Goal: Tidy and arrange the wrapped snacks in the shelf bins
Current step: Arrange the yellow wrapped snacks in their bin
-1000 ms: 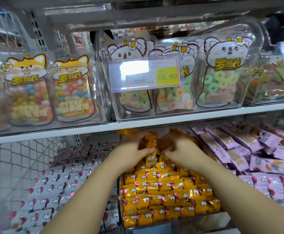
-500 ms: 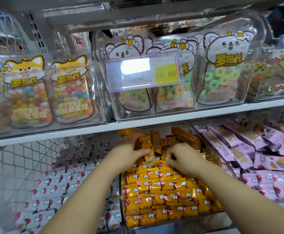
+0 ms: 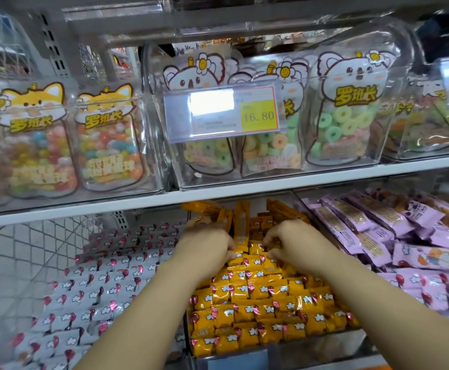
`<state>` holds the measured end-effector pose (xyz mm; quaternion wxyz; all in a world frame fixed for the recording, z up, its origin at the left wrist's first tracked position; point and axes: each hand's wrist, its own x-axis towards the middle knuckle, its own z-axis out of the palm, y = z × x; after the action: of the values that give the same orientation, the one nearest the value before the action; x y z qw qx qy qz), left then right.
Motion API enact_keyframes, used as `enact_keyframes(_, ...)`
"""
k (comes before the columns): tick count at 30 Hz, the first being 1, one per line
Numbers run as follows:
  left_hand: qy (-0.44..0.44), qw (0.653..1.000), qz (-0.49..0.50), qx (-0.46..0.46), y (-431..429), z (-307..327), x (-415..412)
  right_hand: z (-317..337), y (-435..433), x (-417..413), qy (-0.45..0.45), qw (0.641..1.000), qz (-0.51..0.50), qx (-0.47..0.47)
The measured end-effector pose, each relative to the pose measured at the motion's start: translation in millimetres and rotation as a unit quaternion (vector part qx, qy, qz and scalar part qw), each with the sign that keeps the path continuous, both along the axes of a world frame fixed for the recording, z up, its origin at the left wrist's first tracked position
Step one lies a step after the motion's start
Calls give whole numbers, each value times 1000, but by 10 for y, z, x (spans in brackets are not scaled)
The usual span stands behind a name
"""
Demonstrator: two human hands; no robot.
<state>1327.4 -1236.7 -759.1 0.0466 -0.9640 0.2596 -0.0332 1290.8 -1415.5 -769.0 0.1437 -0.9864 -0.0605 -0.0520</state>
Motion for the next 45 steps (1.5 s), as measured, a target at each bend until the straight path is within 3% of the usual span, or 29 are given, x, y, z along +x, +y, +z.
enact_keyframes(6,-56,997,24,55,-174,-101,-1,-30,23,-22,0,999,-31,-21)
enact_keyframes(11,-40,998,25,47,-243,-211,45,-104,46,41,-20,999,-36,-7)
enact_keyframes(16,-15,999,0,51,-148,-221,109,-81,-13,36,21,1000,-5,8)
enact_keyframes(22,53,997,-15,-61,-122,-70,89,52,-147,3,4,999,16,47)
enact_keyframes(27,82,977,-91,-172,-349,-139,-103,190,-335,-128,-44,994,-25,-93)
enact_keyframes(31,131,979,-120,-101,-419,-292,-173,11,-323,-219,10,983,-5,-181)
enact_keyframes(36,127,986,-107,-23,-444,-295,-200,13,-364,-233,24,986,2,-163)
enact_keyframes(42,137,986,-89,-18,-472,-313,-184,8,-331,-265,21,984,16,-178)
enact_keyframes(45,123,985,-93,-80,-438,-256,-215,11,-373,-279,38,990,15,-136)
